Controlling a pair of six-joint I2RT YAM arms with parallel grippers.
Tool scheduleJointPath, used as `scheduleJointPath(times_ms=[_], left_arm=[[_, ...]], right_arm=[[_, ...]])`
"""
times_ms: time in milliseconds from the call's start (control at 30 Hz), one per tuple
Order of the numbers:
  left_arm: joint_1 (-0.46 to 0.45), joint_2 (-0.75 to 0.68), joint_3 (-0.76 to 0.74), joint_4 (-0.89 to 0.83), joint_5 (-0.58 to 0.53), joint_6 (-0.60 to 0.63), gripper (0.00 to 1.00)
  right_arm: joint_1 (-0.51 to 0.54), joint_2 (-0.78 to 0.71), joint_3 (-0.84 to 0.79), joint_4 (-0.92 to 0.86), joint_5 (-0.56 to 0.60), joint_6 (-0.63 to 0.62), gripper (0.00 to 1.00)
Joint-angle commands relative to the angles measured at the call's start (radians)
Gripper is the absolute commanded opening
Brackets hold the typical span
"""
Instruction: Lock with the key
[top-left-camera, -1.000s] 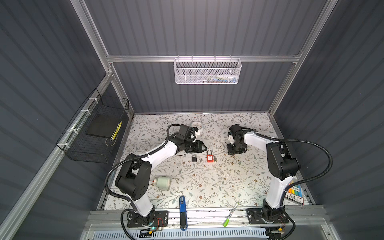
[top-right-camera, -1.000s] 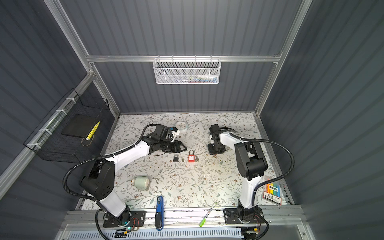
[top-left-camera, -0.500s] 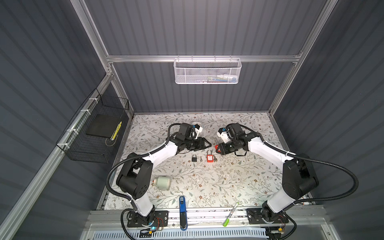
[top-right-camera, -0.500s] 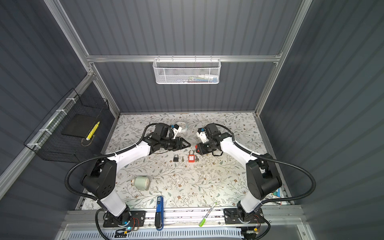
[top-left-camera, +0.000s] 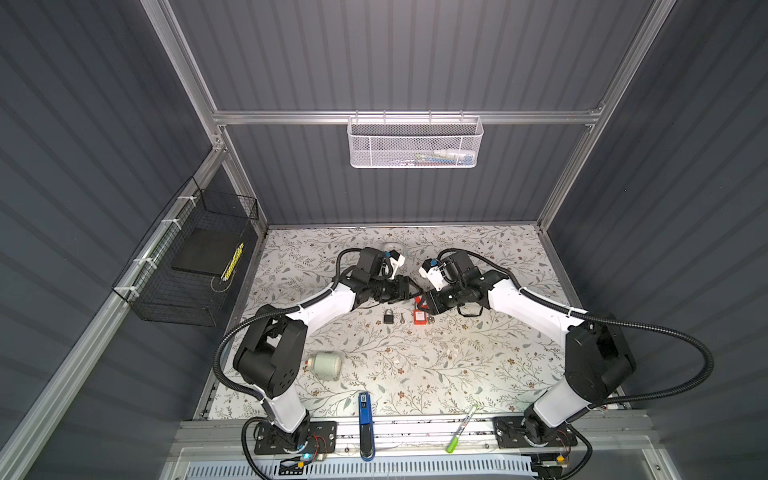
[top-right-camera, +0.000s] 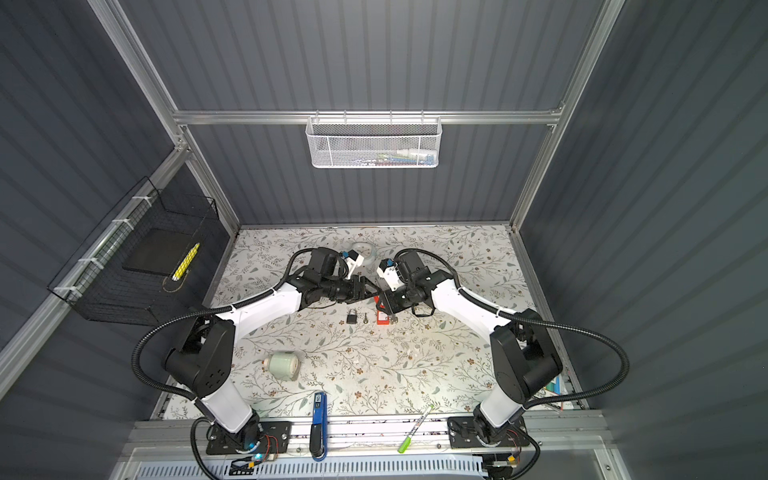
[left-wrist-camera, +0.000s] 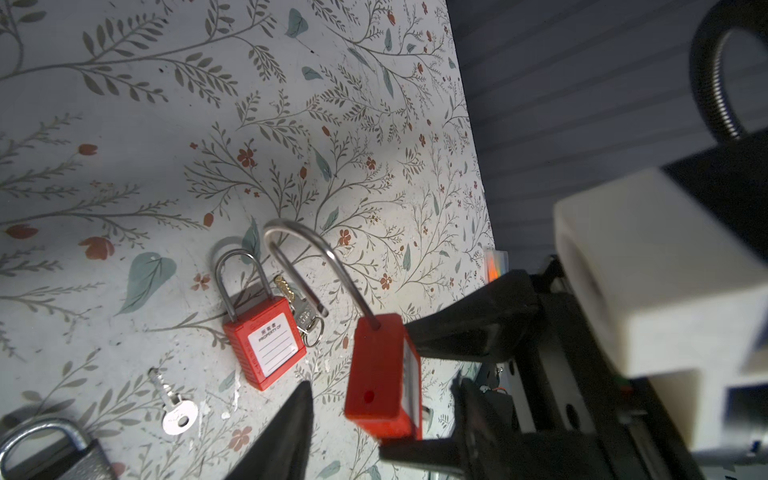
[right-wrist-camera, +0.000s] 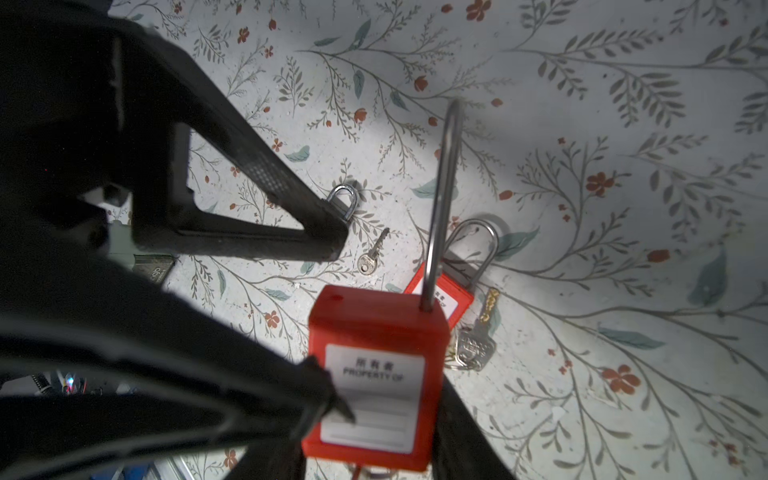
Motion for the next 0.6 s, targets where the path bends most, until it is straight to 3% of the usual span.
scheduleJointPath(times_ms=[0,167,367,433,500,567], left_arm=[[0.008,0.016,-0.011,0.002,0.023,-0.004,0.53],[0.008,0.019,-0.009,0.017,0.036,-0.016,0.4],[0.008,0.011,-0.014,0.021,0.039,-0.016,0.11],[0.008,0.009,-0.016,0.03,0.04,-0.021,0.02],[0.008,0.002,-0.026,0.056,0.046,-0.034,0.0],[0.008,-0.009,-0.047,0.109,0.053,-0.066,0.0]], right_arm=[[0.016,-0.023,0.04,0.035,-0.026,-0.004,0.26],[0.044,0.0,0.07,0.034,-0.002,-0.029,0.26],[0.056,0.002,0.061,0.059,0.01,-0.031,0.27],[0.057,-0.005,0.053,0.065,0.013,-0.03,0.35],[0.056,-0.023,0.038,0.074,0.013,-0.025,0.5],[0.052,-0.051,0.018,0.082,0.051,-0.022,0.58]])
